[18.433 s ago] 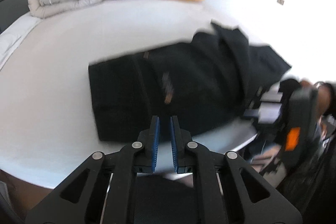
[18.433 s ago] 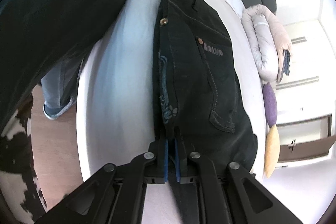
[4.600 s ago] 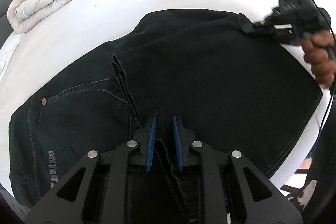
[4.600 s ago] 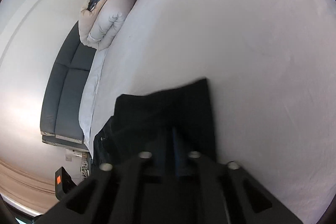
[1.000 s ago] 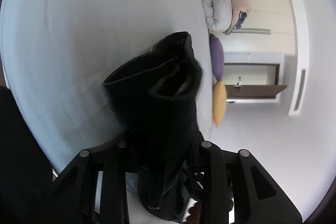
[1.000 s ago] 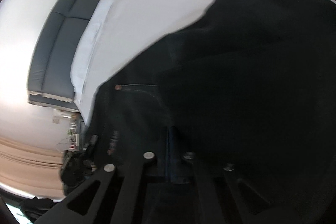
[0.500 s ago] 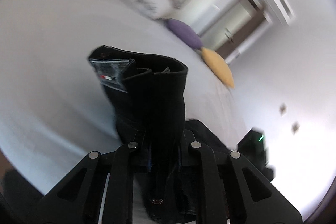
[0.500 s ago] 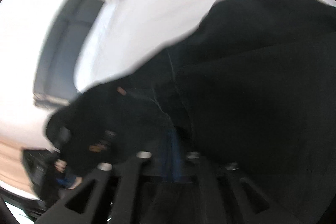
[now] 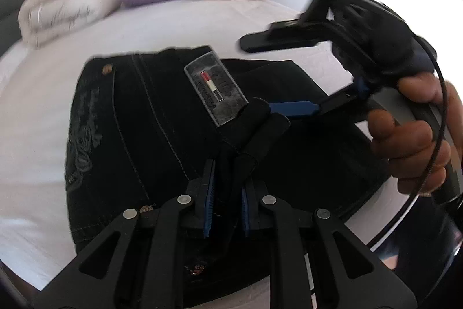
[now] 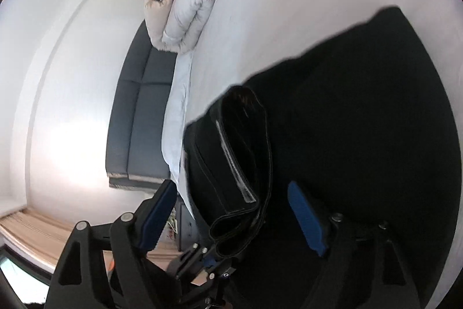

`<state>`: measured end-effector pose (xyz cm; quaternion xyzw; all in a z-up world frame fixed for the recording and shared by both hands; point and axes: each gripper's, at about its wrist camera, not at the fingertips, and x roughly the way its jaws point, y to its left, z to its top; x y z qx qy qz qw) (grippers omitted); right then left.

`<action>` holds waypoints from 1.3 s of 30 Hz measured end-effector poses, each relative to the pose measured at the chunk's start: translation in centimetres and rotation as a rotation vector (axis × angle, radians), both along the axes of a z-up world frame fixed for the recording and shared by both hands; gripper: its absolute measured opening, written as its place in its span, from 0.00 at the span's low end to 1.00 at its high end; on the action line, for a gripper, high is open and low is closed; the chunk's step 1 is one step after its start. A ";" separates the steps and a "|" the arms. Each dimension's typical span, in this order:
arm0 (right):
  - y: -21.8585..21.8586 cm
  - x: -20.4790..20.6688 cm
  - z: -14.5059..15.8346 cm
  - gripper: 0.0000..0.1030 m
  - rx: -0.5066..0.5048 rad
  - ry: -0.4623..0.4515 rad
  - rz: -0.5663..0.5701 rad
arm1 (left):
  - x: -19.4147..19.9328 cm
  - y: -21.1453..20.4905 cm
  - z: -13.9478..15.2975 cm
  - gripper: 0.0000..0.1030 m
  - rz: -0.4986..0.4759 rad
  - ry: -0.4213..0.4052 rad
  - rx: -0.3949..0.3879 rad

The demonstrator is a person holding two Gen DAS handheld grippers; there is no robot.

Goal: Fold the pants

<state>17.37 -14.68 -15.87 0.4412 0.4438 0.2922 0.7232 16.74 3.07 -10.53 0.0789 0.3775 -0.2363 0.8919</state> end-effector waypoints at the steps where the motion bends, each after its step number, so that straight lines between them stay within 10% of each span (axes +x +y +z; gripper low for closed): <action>1: 0.5 0.6 0.2 0.78 -0.017 0.001 0.011 | -0.3 -0.5 0.0 0.13 -0.009 -0.019 0.018; 4: 3.1 2.8 0.7 0.73 -0.076 0.016 0.055 | -1.1 -1.4 0.1 0.14 -0.041 -0.074 0.070; 10: 4.9 3.1 0.3 0.17 -0.194 0.031 0.084 | -2.5 -1.5 -0.8 0.13 -0.075 -0.082 0.080; 39: -3.4 -4.2 2.7 0.14 -0.295 -0.051 -0.108 | -3.6 -6.5 0.3 0.10 -0.329 -0.108 0.087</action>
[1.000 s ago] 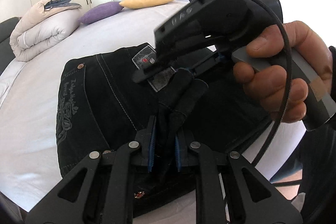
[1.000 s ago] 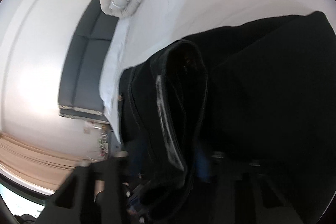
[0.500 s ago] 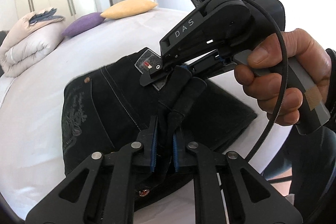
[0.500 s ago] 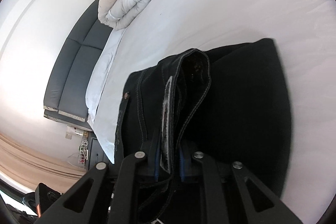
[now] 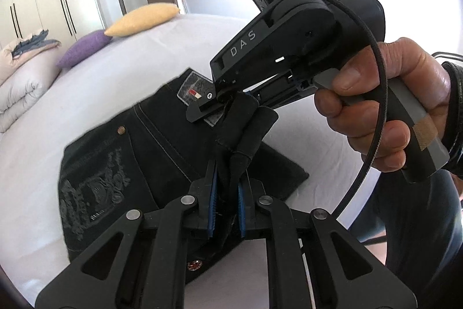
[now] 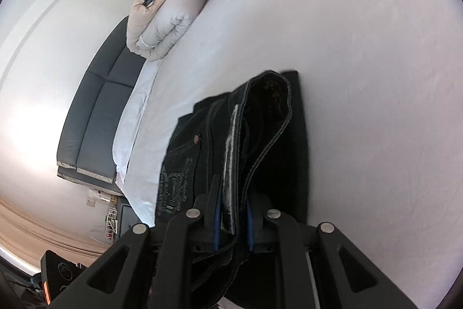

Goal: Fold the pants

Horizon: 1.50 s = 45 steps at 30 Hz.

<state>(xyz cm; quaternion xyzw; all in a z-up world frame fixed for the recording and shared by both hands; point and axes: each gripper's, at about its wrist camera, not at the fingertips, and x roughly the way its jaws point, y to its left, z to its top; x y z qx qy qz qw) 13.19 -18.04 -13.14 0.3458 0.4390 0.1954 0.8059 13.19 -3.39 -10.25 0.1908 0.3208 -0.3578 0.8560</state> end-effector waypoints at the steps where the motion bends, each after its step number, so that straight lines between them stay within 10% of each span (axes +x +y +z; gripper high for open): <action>1: -0.2 -0.2 -0.4 0.14 0.007 -0.002 0.001 | 0.6 -0.2 -0.2 0.10 0.001 0.009 0.004; 11: -1.1 0.2 -3.6 0.13 0.076 -0.001 -0.012 | 2.9 0.4 -1.0 0.13 0.018 0.104 -0.031; 23: -2.9 -3.3 -0.1 0.30 -0.072 -0.023 -0.142 | 8.3 12.2 2.4 0.14 0.176 0.339 -0.332; 29: 0.5 -4.0 3.1 0.09 -0.013 -0.123 -0.017 | 15.6 14.3 2.9 0.14 0.221 0.379 -0.363; 35: 1.5 -0.8 -1.4 0.03 -0.031 0.026 -0.036 | 24.7 13.2 -0.5 0.14 0.267 0.473 -0.278; 45: -0.1 -1.1 -4.1 0.00 0.034 -0.002 -0.056 | 18.4 14.9 -3.2 0.13 0.172 0.491 -0.323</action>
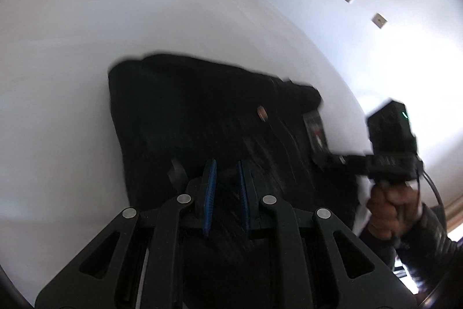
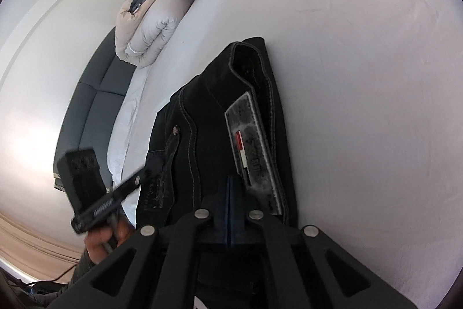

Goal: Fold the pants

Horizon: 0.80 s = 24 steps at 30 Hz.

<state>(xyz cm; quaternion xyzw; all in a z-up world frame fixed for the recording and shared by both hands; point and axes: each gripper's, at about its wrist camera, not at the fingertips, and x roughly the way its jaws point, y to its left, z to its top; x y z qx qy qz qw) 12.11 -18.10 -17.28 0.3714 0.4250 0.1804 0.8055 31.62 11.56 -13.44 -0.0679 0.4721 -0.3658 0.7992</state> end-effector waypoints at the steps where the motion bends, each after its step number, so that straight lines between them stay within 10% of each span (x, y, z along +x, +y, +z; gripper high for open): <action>1: 0.0 0.0 -0.1 0.00 0.002 -0.009 0.003 | -1.0 0.1 -0.2 0.13 -0.012 -0.007 0.004; 9: 0.7 -0.1 0.2 0.00 -0.033 -0.024 0.005 | -6.2 3.4 -1.5 0.11 -0.006 0.065 -0.165; 15: 0.6 -0.3 0.2 0.00 -0.029 -0.038 0.006 | -8.3 7.3 -4.3 0.10 0.062 0.233 -0.429; 24: 0.6 -4.1 0.9 0.00 0.015 -0.031 0.084 | -8.9 8.4 -5.2 0.05 0.058 0.226 -0.416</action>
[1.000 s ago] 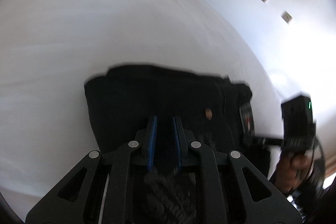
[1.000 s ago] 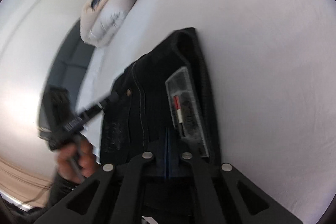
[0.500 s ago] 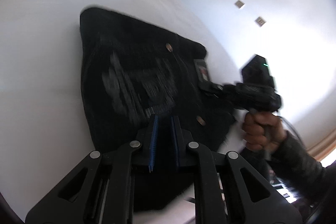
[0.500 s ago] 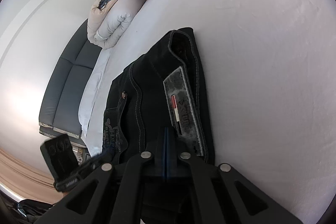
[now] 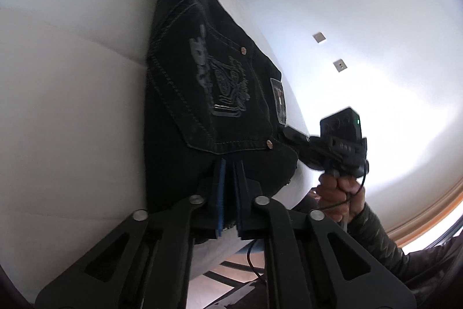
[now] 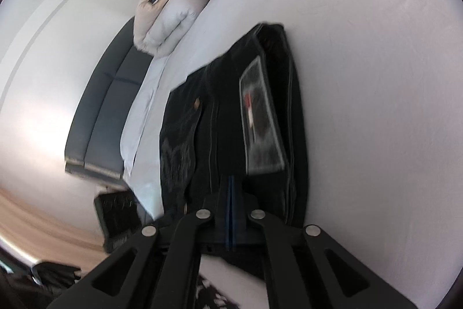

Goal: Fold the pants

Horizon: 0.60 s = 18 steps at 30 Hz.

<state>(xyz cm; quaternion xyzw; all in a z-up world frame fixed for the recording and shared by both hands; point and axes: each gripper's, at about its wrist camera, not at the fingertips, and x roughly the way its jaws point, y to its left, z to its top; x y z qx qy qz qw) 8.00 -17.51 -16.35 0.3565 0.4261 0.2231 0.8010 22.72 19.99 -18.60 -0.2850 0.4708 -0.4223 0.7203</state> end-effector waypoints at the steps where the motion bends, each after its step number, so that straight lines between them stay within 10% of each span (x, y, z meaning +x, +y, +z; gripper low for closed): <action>1: -0.4 -0.4 -0.3 0.00 0.025 -0.001 -0.002 | -0.1 0.2 -0.1 0.05 0.000 0.005 -0.012; 10: -3.6 -5.3 -0.5 0.00 0.032 -0.046 -0.025 | -2.4 1.3 1.7 0.05 -0.006 -0.048 -0.007; 18: -6.8 -4.5 1.7 0.67 0.010 -0.056 -0.150 | 1.2 5.5 4.5 0.13 0.144 -0.061 0.058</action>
